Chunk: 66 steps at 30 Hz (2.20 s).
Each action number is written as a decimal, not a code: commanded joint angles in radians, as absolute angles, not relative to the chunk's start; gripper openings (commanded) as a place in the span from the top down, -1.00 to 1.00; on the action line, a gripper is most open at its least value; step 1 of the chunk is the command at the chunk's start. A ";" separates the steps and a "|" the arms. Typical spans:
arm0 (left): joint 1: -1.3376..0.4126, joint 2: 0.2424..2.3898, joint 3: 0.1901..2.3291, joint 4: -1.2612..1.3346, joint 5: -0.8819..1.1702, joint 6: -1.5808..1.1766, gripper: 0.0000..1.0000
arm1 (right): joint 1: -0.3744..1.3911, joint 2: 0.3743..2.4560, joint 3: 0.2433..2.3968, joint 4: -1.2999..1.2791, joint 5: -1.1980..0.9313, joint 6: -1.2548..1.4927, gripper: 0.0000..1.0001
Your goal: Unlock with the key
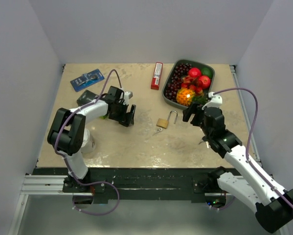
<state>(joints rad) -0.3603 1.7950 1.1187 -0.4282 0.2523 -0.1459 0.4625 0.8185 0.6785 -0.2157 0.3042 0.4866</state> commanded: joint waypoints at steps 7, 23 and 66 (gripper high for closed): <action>-0.540 1.864 1.144 -0.534 -0.226 -0.161 0.11 | 0.459 0.850 0.649 -0.140 0.275 0.508 -0.61; -0.788 1.884 1.322 -0.864 -0.951 -0.245 0.86 | 0.459 0.827 0.638 -0.144 0.271 0.500 -0.61; -0.410 1.342 0.920 0.036 0.280 -0.746 0.85 | 0.459 0.977 0.736 -0.363 0.408 0.479 -0.59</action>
